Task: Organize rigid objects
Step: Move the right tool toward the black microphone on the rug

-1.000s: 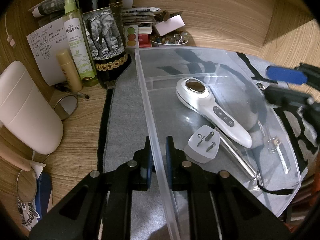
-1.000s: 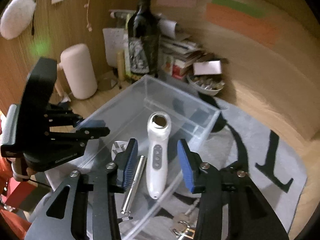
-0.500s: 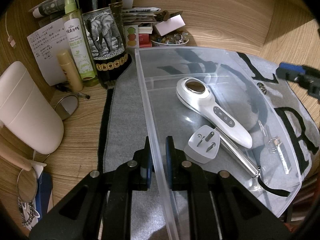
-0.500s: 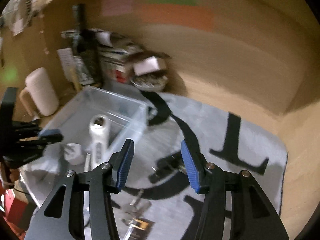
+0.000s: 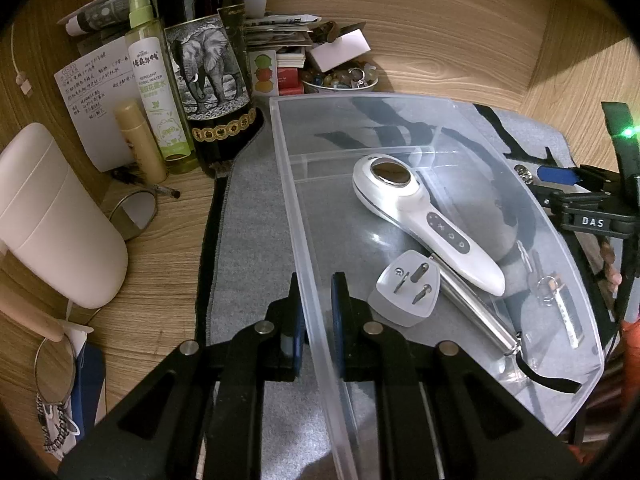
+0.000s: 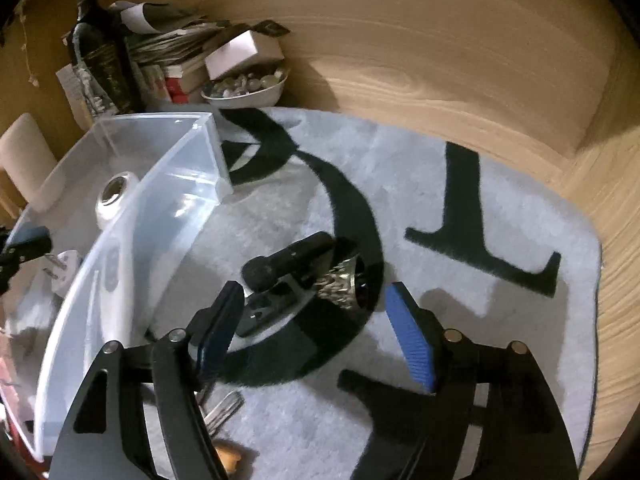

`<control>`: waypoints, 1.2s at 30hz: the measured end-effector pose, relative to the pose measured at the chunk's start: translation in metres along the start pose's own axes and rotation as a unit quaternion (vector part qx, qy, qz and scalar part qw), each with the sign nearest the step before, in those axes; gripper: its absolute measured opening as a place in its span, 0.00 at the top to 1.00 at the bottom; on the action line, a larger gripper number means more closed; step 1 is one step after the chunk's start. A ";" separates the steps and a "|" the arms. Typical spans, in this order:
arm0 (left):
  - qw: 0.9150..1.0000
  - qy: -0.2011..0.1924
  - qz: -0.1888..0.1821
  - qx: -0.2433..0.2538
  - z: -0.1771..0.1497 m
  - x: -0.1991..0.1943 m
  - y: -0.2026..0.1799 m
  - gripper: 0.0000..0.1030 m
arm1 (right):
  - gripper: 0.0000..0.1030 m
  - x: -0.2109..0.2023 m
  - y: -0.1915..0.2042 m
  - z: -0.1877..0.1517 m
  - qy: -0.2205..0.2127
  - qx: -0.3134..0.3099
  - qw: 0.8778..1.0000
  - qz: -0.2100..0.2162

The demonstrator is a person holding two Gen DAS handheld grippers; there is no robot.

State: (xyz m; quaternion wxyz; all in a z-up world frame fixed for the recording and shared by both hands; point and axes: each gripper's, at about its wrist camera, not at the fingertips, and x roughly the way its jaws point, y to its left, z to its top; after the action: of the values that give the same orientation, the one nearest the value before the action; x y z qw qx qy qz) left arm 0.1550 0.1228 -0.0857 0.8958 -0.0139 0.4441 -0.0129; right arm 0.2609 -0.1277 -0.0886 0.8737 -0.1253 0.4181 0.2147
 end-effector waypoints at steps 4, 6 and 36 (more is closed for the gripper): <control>1.000 -0.001 -0.001 -0.001 0.000 0.000 0.000 0.89 | 0.36 0.007 -0.010 0.002 0.001 0.016 1.000 -0.009; 1.000 0.000 0.000 -0.001 0.000 0.000 0.000 0.89 | 0.49 0.012 -0.014 0.002 0.008 0.020 1.000 -0.005; 1.000 -0.001 0.001 0.000 0.000 0.000 -0.001 0.89 | 0.44 -0.008 -0.018 0.003 -0.024 0.017 0.999 -0.015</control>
State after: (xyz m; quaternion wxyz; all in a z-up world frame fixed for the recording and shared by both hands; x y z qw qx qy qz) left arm 0.1549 0.1221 -0.0858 0.8960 -0.0140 0.4436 -0.0121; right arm 0.2670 -0.1442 -0.0798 0.8888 -0.1117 0.3983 0.1974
